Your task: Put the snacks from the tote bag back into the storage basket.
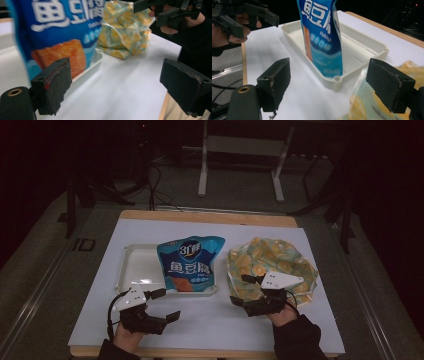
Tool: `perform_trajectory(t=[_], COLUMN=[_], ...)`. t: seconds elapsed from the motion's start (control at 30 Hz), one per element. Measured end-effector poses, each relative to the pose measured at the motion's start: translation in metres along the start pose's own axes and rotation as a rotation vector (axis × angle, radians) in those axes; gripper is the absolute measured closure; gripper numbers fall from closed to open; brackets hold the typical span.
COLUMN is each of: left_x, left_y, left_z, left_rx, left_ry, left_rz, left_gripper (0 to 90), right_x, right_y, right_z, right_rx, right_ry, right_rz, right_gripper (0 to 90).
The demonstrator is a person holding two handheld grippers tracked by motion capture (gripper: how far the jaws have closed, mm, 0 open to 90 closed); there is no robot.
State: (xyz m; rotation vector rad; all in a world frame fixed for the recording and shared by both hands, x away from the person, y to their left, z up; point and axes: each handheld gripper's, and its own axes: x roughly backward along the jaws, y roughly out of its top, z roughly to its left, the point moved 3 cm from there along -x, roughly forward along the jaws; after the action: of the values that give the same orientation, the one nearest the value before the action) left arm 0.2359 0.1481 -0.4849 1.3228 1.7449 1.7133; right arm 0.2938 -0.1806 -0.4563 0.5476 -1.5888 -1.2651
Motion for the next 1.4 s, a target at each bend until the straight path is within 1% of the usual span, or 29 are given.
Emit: perform_trajectory(t=[0.07, 0.13, 0.2, 0.23, 0.33, 0.43, 0.5, 0.53, 0.63, 0.73, 0.8, 0.87, 0.97, 1.1, 1.23, 1.27, 1.3, 1.4], left_x=[-0.003, -0.006, -0.009, -0.011, -0.017, -0.023, -0.027, -0.029, -0.035, -0.041, -0.044, -0.047, -0.051, -0.054, -0.055, -0.056, -0.056, -0.056], left_y=[-0.001, -0.001, -0.002, -0.002, -0.004, -0.005, -0.004, -0.004, -0.005, -0.006, -0.007, -0.008, -0.010, -0.014, -0.018, -0.018, -0.019, -0.020], left_z=[-0.003, -0.005, -0.007, -0.008, -0.011, -0.014, -0.016, -0.018, -0.021, -0.023, -0.024, -0.025, -0.025, -0.026, -0.025, -0.025, -0.026, -0.027], left_rx=[-0.014, -0.022, -0.025, -0.022, -0.031, -0.037, -0.043, -0.051, -0.066, -0.081, -0.090, -0.093, -0.112, -0.133, -0.138, -0.137, -0.150, -0.182], left_ry=[-0.007, -0.026, -0.030, -0.040, -0.044, -0.056, -0.065, -0.062, -0.075, -0.079, -0.083, -0.082, -0.069, -0.064, -0.064, -0.060, -0.052, -0.027], left_rz=[-0.001, -0.002, 0.005, 0.005, 0.025, 0.034, 0.041, 0.044, 0.056, 0.064, 0.065, 0.067, 0.072, 0.072, 0.079, 0.080, 0.081, 0.081], left_gripper=[11.2, 11.2, 11.2, 11.2, 11.2, 11.2, 11.2, 11.2, 11.2, 11.2, 11.2, 11.1, 11.2, 11.1, 11.2, 11.2, 11.2, 11.2], right_x=[0.009, 0.017, 0.024, 0.028, 0.038, 0.048, 0.054, 0.058, 0.066, 0.071, 0.075, 0.079, 0.083, 0.088, 0.091, 0.092, 0.093, 0.095], right_y=[-0.005, -0.010, -0.017, -0.021, -0.033, -0.044, -0.050, -0.053, -0.060, -0.069, -0.074, -0.079, -0.087, -0.097, -0.103, -0.105, -0.106, -0.107], right_z=[-0.001, -0.002, -0.002, -0.002, -0.003, -0.006, -0.008, -0.009, -0.010, -0.010, -0.010, -0.009, -0.011, -0.013, -0.014, -0.014, -0.015, -0.018], right_rx=[-0.001, -0.007, -0.010, -0.012, -0.016, -0.015, -0.033, -0.043, -0.070, -0.085, -0.086, -0.094, -0.106, -0.123, -0.131, -0.124, -0.121, -0.139], right_ry=[-0.009, -0.017, -0.030, -0.032, -0.055, -0.108, -0.122, -0.128, -0.133, -0.141, -0.156, -0.159, -0.175, -0.197, -0.226, -0.237, -0.245, -0.261], right_rz=[-0.005, -0.006, -0.005, -0.005, 0.001, 0.005, 0.002, -0.005, -0.006, 0.005, 0.001, 0.007, 0.015, 0.018, 0.009, 0.005, 0.010, -0.017], right_gripper=[19.2, 19.2, 19.2, 19.2, 19.2, 19.1, 19.0, 19.0, 18.9, 18.9, 18.8, 18.6, 18.6, 18.4, 18.2, 18.2, 18.0, 17.3])
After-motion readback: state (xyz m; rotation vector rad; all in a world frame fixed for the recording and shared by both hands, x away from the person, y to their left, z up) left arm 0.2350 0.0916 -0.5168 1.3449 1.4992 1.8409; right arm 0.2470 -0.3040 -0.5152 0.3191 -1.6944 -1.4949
